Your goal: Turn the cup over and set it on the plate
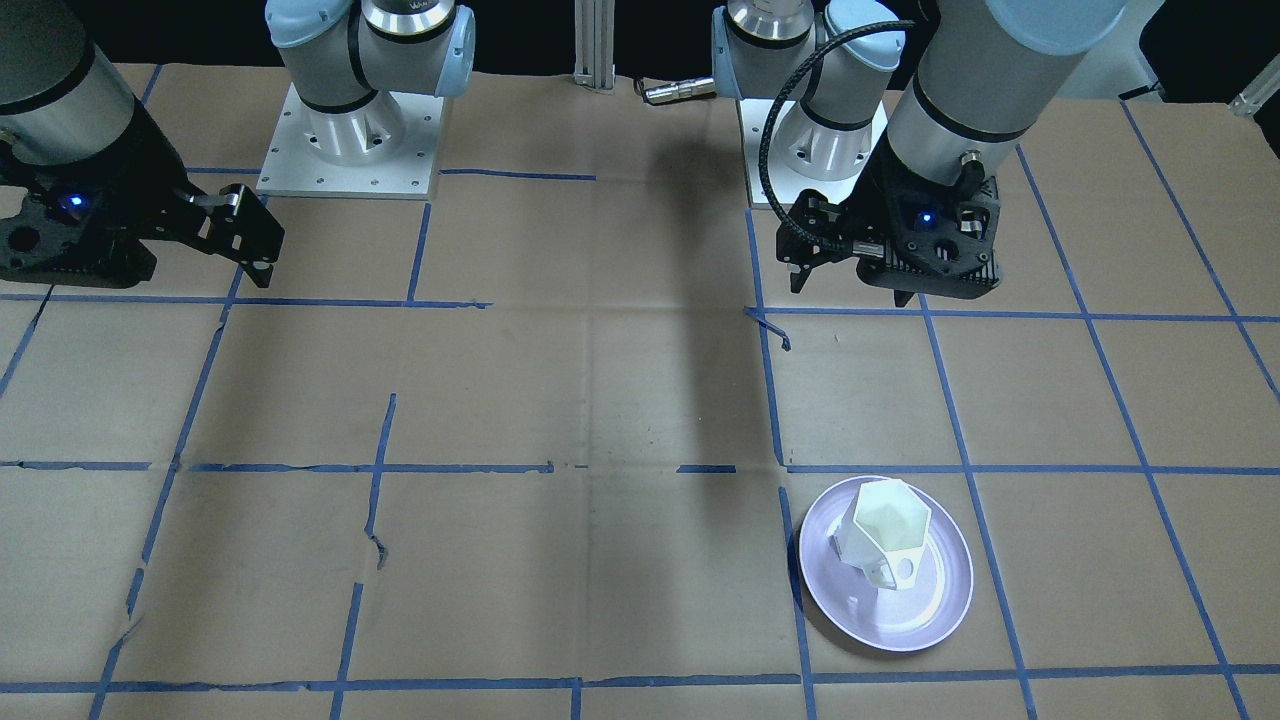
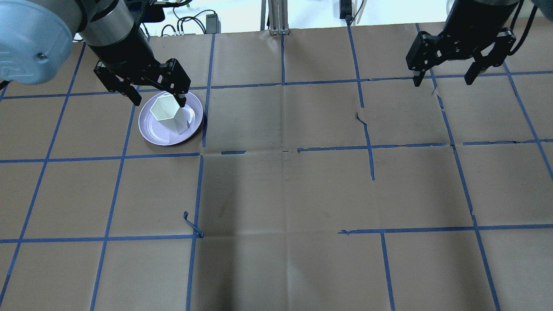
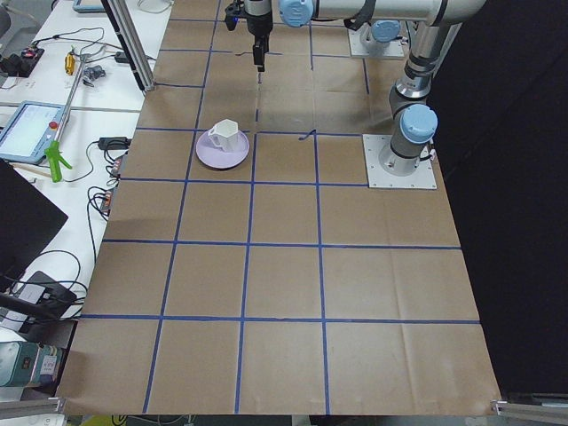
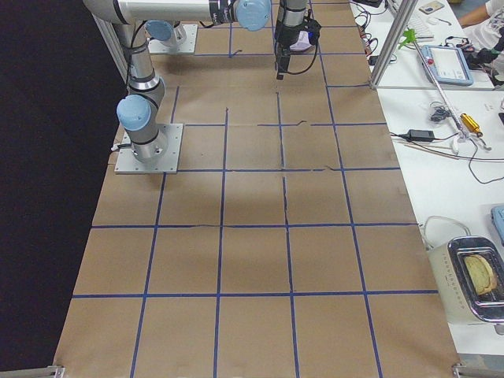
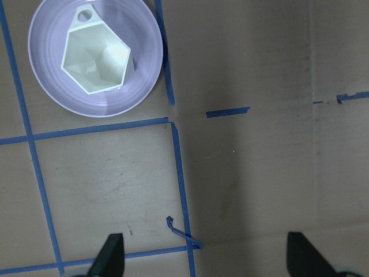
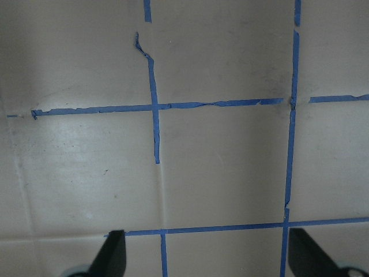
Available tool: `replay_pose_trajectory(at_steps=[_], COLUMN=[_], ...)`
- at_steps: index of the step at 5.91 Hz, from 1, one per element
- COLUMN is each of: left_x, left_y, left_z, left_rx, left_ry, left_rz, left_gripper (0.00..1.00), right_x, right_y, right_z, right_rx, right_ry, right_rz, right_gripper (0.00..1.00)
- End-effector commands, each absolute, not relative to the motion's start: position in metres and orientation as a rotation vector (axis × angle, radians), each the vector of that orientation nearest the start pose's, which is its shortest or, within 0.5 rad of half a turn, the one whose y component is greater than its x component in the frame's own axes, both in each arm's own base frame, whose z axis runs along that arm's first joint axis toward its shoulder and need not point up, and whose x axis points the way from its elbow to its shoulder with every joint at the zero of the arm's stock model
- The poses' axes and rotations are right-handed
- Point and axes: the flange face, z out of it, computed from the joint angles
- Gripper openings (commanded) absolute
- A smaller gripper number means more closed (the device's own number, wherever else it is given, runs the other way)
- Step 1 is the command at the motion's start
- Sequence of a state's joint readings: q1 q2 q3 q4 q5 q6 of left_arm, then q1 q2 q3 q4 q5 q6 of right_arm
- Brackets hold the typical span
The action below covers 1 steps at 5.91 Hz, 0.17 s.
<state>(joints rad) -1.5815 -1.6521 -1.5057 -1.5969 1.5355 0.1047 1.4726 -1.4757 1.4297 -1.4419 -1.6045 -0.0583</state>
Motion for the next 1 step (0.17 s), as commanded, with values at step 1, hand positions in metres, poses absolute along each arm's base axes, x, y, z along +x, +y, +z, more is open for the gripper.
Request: replay_pose_trajectory(at_steps=[1], left_x=[-0.1426], left_y=[-0.5208], left_z=[0.476], left_rx=[0.182], left_ry=[3.174], left_rz=[0.061], left_gripper=[0.99], right_x=[0.078], right_y=[-0.5335], right_z=[0.4962], right_rx=[0.061], right_ry=[3.165], right_rz=[0.135], right_gripper=[1.0])
